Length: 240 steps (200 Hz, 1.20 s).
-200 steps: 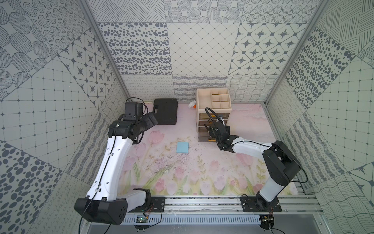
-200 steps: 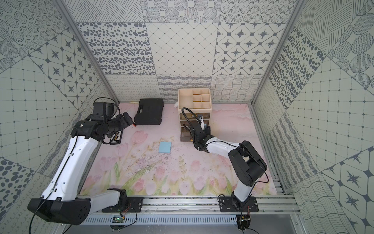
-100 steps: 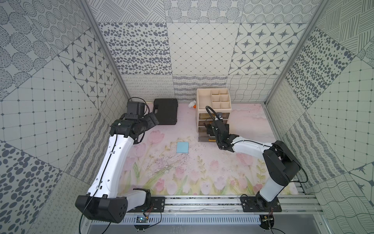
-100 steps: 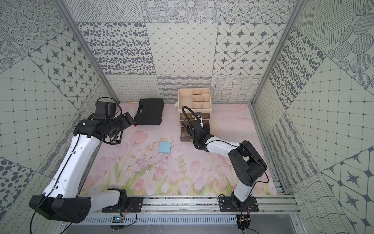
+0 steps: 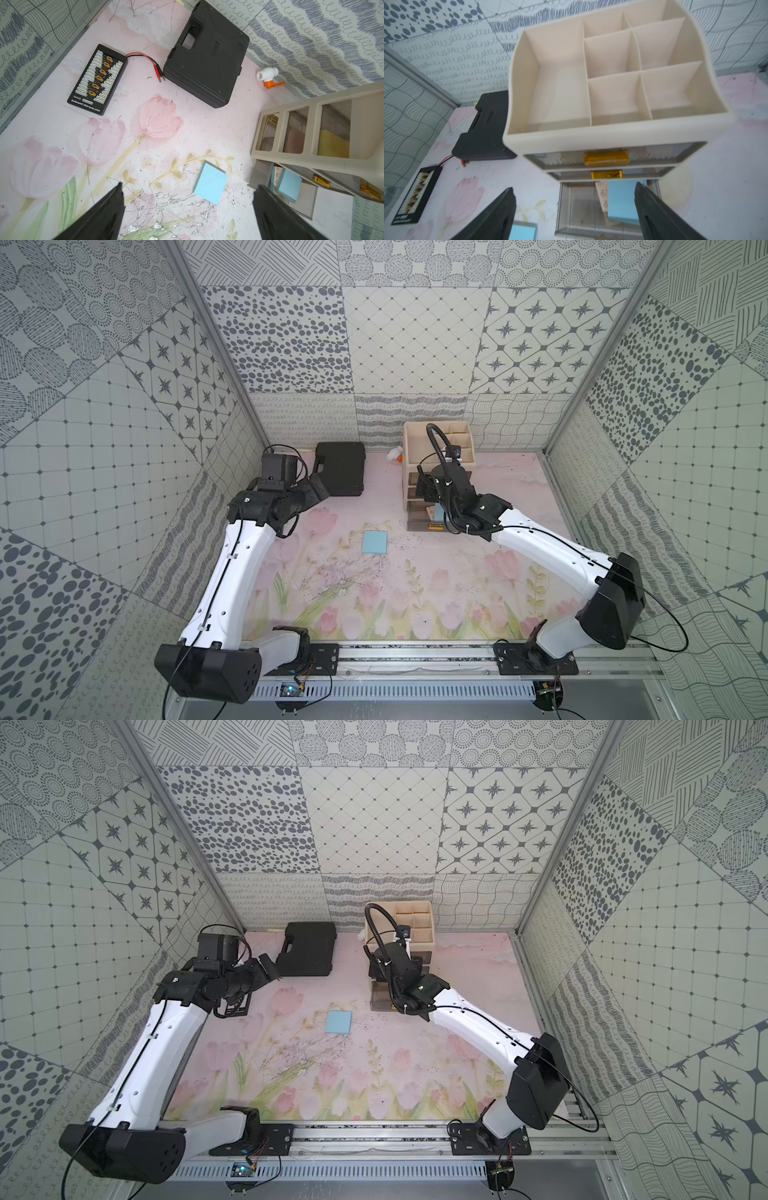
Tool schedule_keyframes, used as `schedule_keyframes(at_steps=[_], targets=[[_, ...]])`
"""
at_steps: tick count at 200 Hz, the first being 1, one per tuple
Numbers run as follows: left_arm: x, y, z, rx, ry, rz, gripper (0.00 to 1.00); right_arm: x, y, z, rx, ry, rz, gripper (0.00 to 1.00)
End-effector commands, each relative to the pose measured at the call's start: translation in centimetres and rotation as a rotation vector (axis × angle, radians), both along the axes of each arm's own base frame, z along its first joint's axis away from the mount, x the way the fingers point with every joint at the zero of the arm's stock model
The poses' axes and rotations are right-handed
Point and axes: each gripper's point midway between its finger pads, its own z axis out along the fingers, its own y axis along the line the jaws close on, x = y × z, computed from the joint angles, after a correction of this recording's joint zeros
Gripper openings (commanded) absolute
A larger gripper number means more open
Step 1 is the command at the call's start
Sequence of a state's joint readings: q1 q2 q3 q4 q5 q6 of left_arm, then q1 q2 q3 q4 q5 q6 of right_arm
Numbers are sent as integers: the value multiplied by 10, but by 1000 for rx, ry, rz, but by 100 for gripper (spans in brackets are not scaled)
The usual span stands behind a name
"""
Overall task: Please put the sticky notes in the drawer by color
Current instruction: Pick up the sticky notes from the center of the board.
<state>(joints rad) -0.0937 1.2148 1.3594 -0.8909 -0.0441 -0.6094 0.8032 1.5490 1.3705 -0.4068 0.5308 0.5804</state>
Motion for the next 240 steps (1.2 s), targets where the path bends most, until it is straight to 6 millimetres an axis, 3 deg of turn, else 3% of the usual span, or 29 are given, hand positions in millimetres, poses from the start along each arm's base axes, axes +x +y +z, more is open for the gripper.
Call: schedule_keyframes(at_steps=[1,15,32,59,97,147,182,240], targets=[[9,4,-2,-110,-36,-9,99,-31,21,-60,-20,248,10,93],[8,8,-5,-169,-50,18,99,-37,40,-75,-8,324,22,93],[9,-2,-18,-236,-35,-2,99,-41,63,-86,12,387,47,94],[2,7,-32,-211,-13,42,98,-44,96,-102,-56,443,67,94],[-15,8,-9,-219,-74,36,99,-43,130,-130,-50,540,79,98],[-42,8,14,-224,-142,36,99,-40,142,-162,-123,603,52,100],[-46,9,13,-211,-142,34,99,-40,147,-191,-144,655,43,99],[-48,7,10,-214,-149,25,99,-42,160,-218,-117,746,0,99]])
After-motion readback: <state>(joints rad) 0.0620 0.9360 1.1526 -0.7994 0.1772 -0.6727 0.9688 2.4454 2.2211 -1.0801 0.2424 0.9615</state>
